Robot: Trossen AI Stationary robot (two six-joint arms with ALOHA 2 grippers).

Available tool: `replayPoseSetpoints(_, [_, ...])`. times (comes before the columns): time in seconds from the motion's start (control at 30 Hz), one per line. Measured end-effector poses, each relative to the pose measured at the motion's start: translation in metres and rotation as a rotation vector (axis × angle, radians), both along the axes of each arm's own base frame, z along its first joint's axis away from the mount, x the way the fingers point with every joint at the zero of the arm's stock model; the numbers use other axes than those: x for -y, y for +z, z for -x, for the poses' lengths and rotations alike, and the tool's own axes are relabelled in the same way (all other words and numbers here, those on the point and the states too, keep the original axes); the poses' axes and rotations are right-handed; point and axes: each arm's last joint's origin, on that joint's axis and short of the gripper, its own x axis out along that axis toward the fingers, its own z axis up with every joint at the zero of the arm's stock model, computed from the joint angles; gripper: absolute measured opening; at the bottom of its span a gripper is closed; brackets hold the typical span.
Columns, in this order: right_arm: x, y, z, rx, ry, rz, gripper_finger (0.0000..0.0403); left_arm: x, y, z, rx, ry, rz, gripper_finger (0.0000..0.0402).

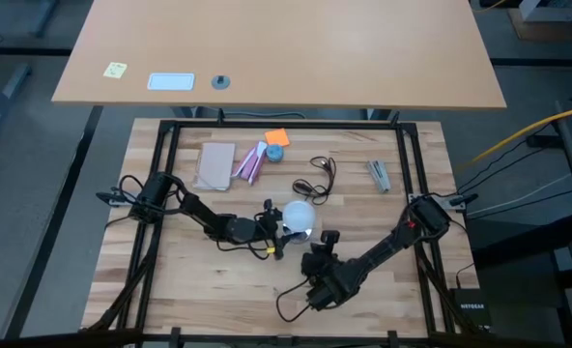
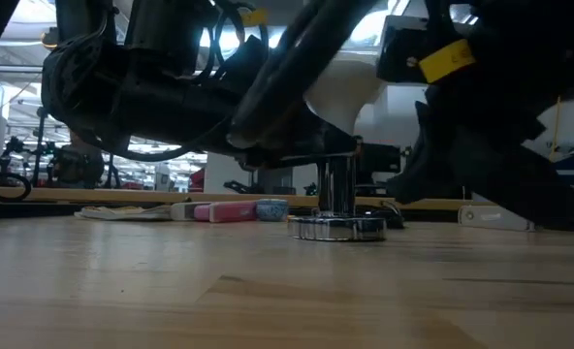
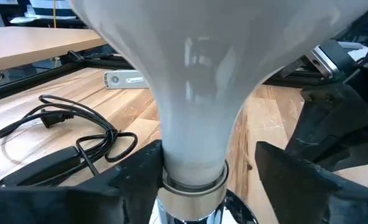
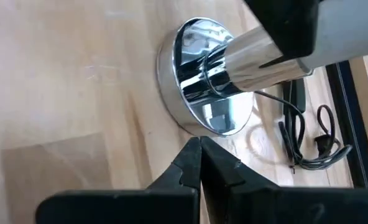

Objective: Screw lightbulb
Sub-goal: Insert the lightbulb into the lamp

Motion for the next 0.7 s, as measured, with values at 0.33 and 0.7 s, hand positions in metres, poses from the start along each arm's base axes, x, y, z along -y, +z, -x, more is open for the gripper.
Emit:
replayPoseSetpoints(0.33, [-0.002,-0.002,-0.005,0.065,-0.002,-0.044,0.0005,-0.002,0.004,0.000,0.046,0.053,0.003,0.0263])
replayPoseSetpoints(0.7, [-0.005,-0.013,-0.009,0.177,0.027,-0.077,0.0005,-0.005,0.006,-0.001,0.054,0.067,-0.036,0.0260])
